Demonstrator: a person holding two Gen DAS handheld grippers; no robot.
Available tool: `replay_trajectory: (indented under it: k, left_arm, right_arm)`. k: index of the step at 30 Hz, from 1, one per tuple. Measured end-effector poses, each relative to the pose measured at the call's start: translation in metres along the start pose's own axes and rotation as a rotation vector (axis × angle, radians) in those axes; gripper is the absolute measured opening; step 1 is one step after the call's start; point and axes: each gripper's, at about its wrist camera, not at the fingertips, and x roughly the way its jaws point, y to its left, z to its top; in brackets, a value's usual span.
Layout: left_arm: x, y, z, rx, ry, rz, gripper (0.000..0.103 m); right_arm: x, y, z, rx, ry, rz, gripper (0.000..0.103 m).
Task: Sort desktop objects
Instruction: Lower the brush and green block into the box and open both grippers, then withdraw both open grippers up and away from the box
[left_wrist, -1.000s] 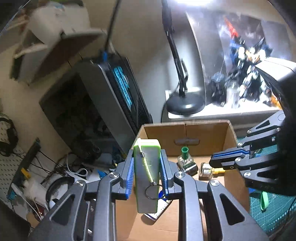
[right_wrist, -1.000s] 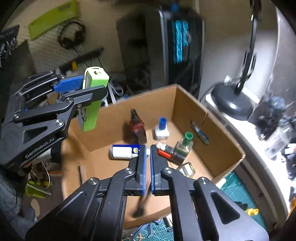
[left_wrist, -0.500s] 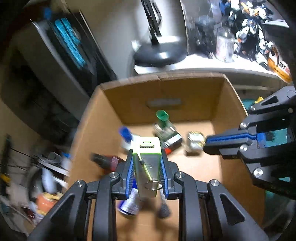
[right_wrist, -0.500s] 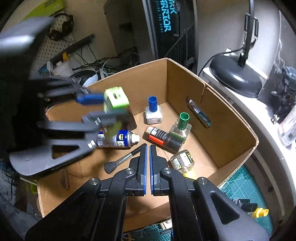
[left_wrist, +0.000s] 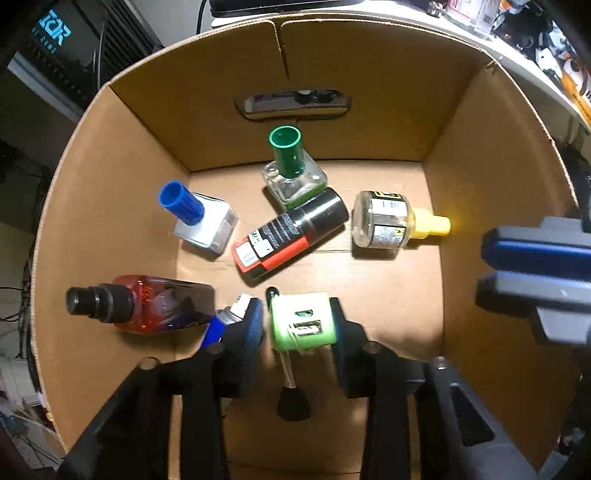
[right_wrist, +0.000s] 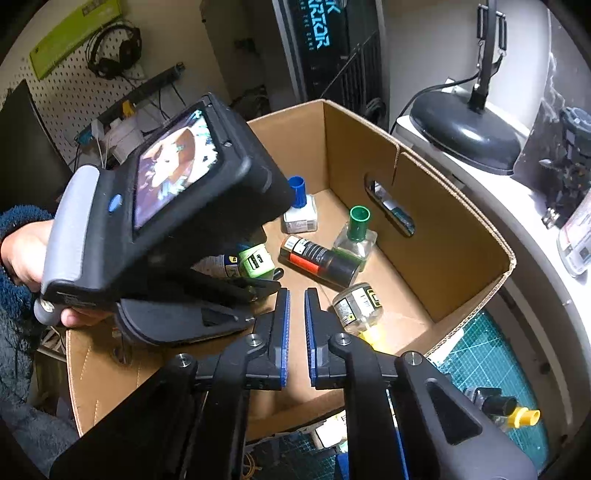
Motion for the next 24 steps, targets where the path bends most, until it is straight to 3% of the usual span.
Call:
replay_trajectory:
  k: [2, 6, 13, 16, 24]
  left_arm:
    - [-0.011, 0.001, -0.002, -0.014, -0.031, 0.007, 0.058]
    - [-0.044, 0.0, -0.01, -0.023, -0.131, 0.045, 0.071]
    - [-0.081, -0.011, -0.022, -0.006, -0.24, 0.178, 0.071]
    - [-0.092, -0.013, -0.029, -0.011, -0.28, 0.228, 0.077]
    - [-0.12, -0.02, -0.061, -0.038, -0.378, 0.258, 0.083]
  right_arm:
    - [-0.007, 0.002, -0.002, -0.005, -0.021, 0.001, 0.017]
    - [-0.022, 0.005, -0.004, -0.011, -0.053, -0.007, 0.019]
    - [-0.037, 0.01, -0.008, 0.007, -0.072, -0.034, 0.02]
    - [-0.042, 0.016, -0.01, 0.01, -0.078, -0.029, 0.021]
    - [-0.066, 0.041, -0.019, -0.017, -0.114, -0.031, 0.021]
